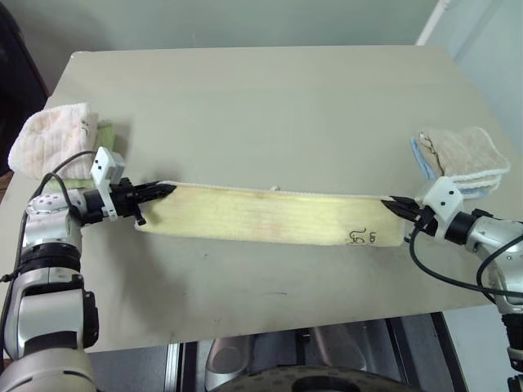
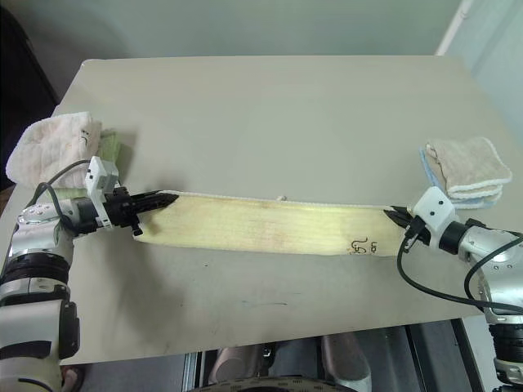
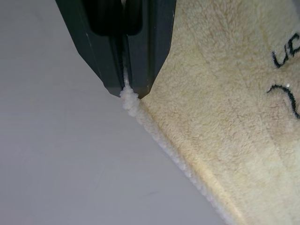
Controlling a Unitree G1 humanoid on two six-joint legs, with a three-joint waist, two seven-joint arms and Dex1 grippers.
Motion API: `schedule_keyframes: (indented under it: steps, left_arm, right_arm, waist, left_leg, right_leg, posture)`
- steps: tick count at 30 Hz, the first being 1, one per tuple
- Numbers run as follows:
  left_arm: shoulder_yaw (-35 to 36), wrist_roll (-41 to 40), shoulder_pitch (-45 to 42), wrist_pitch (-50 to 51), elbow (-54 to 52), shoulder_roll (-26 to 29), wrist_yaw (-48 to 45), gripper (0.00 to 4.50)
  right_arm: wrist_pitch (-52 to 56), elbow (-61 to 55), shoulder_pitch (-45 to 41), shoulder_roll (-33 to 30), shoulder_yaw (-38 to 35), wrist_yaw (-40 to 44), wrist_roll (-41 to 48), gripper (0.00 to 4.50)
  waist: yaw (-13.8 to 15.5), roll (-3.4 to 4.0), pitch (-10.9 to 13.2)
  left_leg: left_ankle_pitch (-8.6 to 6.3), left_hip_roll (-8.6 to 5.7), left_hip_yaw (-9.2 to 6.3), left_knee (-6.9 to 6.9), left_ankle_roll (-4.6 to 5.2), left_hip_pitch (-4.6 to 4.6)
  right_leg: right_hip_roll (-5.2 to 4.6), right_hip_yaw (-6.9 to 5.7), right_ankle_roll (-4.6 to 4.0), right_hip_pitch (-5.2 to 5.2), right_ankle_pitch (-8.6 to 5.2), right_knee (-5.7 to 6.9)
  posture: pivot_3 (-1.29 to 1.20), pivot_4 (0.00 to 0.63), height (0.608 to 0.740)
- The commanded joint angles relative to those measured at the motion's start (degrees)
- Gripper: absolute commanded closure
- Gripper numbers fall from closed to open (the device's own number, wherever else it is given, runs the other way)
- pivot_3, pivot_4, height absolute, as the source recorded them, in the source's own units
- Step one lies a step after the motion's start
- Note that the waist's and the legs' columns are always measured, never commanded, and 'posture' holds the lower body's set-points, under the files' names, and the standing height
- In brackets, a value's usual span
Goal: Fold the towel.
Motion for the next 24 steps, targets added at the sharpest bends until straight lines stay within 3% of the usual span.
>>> schedule_keyframes:
  steps: [1, 9, 11, 15, 19, 24]
  left_arm:
    - [1.3, 0.2, -0.9, -0.2, -0.7, 0.0, 0.6, 3.08]
    - [3.0, -0.8, -0.3, -2.1, -1.9, -0.1, 1.3, 0.17]
    - [5.0, -1.4, -0.6, -6.6, -1.8, -1.2, 3.8, 0.0]
    - [10.1, -4.1, -2.8, -11.5, -0.8, -3.7, 8.2, 0.0]
    - [13.1, -6.9, -4.1, -11.0, -1.3, -4.8, 8.1, 0.0]
    - [13.2, -16.2, -1.8, 10.2, -13.9, -3.9, 0.6, 0.0]
  right_arm:
    - [1.6, -2.7, -0.8, 0.1, -1.3, 1.8, 4.2, 3.46]
    - [1.7, -2.8, -1.3, -0.1, -2.2, 1.9, 5.8, 0.72]
    - [1.7, -2.5, -1.7, 0.4, -3.0, 1.0, 6.2, 0.02]
    - [1.3, 0.0, -5.0, 3.1, -5.5, -4.8, 5.9, 0.02]
    - [8.1, -3.9, -5.3, 4.3, -8.4, -4.7, 13.1, 0.02]
    - [23.7, -10.8, -3.8, 4.8, -15.4, -8.0, 29.6, 0.02]
  waist:
    - [0.0, -0.01, 0.0]
    - [0.0, 0.0, 0.0]
    - [0.1, 0.0, 0.0]
    - [0.1, 0.0, 0.0]
    - [0.1, -0.01, 0.0]
    - [0.1, -0.01, 0.0]
  left_leg:
    - [0.0, 0.0, 0.0, 0.0, 0.0, 0.0]
    - [0.0, 0.0, 0.0, 0.01, 0.0, 0.0]
    - [0.0, 0.0, 0.0, 0.01, 0.0, 0.0]
    - [0.02, 0.0, 0.0, 0.04, 0.02, 0.0]
    - [0.03, 0.0, 0.01, 0.0, 0.06, 0.0]
    - [0.03, -0.01, 0.12, -0.01, 0.06, -0.05]
  right_leg:
    - [0.0, 0.0, 0.0, 0.01, 0.0, -0.01]
    - [0.0, -0.01, 0.0, 0.04, 0.0, -0.05]
    - [0.0, -0.01, 0.0, 0.04, 0.0, -0.05]
    - [-0.01, 0.0, 0.01, 0.06, 0.04, -0.05]
    - [-0.01, -0.01, 0.03, 0.05, 0.04, -0.06]
    - [-0.01, -0.01, 0.08, 0.07, 0.0, -0.14]
  posture:
    - [0.0, 0.15, 0.74]
    - [0.0, 0.15, 0.74]
    - [0.0, 0.15, 0.74]
    - [0.0, 0.15, 0.74]
    - [0.0, 0.15, 0.74]
    - [0.0, 0.15, 0.74]
